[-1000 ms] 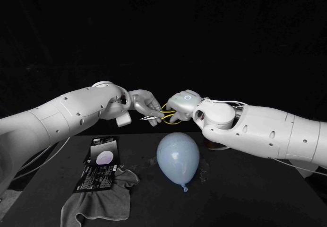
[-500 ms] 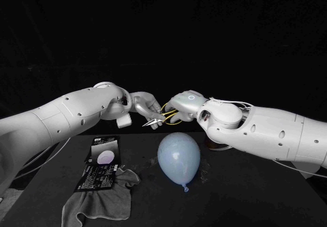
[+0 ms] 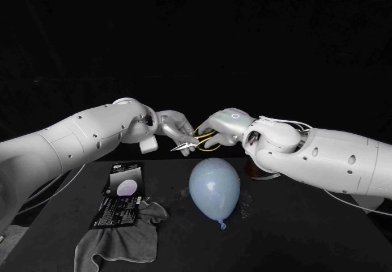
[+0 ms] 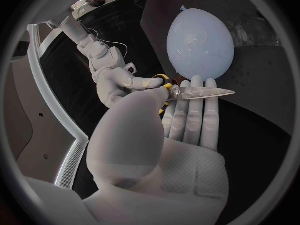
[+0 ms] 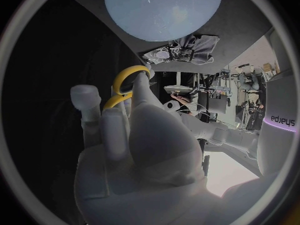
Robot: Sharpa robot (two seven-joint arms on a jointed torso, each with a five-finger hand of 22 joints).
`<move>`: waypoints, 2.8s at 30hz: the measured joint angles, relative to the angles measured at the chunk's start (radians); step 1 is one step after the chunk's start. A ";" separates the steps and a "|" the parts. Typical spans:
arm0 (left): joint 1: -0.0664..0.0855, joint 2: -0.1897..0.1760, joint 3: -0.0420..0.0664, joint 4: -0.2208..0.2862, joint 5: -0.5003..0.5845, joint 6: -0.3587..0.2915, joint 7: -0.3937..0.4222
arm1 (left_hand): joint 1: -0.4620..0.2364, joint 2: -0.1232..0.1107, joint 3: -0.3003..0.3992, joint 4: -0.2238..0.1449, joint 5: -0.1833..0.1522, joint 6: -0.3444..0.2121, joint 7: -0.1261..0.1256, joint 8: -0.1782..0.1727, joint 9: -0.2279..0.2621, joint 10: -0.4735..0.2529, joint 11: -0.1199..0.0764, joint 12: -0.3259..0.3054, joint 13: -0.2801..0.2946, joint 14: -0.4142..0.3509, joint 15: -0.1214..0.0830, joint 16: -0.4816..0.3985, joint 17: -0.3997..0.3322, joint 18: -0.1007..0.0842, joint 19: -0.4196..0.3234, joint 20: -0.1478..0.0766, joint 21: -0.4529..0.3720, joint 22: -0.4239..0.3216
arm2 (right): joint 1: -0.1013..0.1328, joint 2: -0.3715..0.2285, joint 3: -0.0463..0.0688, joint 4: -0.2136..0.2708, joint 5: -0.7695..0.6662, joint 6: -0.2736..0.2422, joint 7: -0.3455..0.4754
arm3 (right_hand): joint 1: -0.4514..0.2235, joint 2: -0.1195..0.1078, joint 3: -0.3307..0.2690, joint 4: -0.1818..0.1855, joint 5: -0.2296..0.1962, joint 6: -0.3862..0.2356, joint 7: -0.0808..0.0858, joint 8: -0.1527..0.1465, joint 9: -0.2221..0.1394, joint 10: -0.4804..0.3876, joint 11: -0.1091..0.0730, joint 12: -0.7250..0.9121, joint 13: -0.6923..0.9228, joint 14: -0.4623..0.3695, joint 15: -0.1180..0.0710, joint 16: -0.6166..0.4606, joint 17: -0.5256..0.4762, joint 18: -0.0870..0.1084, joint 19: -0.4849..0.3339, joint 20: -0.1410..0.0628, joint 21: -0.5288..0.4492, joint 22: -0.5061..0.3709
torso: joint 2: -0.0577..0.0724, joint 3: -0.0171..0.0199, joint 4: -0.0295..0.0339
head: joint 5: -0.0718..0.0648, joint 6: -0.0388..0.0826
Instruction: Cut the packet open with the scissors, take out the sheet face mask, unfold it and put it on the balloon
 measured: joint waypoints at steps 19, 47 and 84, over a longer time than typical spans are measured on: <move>0.000 -0.003 -0.003 -0.007 0.018 0.004 -0.035 | -0.022 -0.009 0.042 -0.037 0.004 -0.002 -0.002 0.004 0.013 0.018 -0.008 0.003 0.000 0.006 -0.002 0.000 0.007 -0.007 0.007 0.000 0.005 0.001 | 0.009 -0.038 0.006 0.024 0.055 0.019 0.086 | -0.058 -0.347 0.582 0.210 0.000 -0.057 -0.040 0.026 -0.060 -0.121 0.042 0.026 0.008 0.003 0.035 -0.004 -0.014 -0.007 -0.034 0.019 -0.179 -0.100 | 0.000 -0.0007 0.0006 | 0.000 -0.003; -0.012 -0.068 -0.003 0.072 0.027 -0.120 0.021 | -0.028 -0.004 0.042 -0.038 0.004 -0.006 -0.005 0.004 0.017 0.017 -0.008 0.003 0.000 0.007 0.000 0.000 0.010 -0.008 0.007 0.000 0.005 0.000 | -0.014 -0.155 -0.003 0.009 0.886 -0.209 0.255 | -0.204 -0.352 0.573 0.212 0.020 0.000 0.129 0.009 -0.141 0.004 0.109 0.000 0.004 -0.483 0.123 -0.564 -0.709 0.009 -0.359 0.108 -0.605 -0.333 | 0.001 -0.0005 0.0002 | -0.013 0.012; -0.028 -0.085 -0.005 0.125 0.050 -0.228 0.106 | -0.035 -0.011 0.042 -0.038 0.000 -0.010 -0.005 0.004 0.019 0.021 -0.011 0.002 0.000 0.008 0.002 0.000 0.011 -0.004 0.007 0.000 0.005 0.000 | -0.054 -0.060 -0.008 -0.035 1.116 -0.102 0.200 | 0.052 -0.148 0.565 0.103 0.000 0.143 0.079 0.097 -0.178 0.162 0.060 0.042 0.004 -0.478 0.118 -1.074 -0.940 0.031 -0.371 0.139 -0.855 -0.661 | 0.000 -0.0005 0.0008 | -0.022 0.014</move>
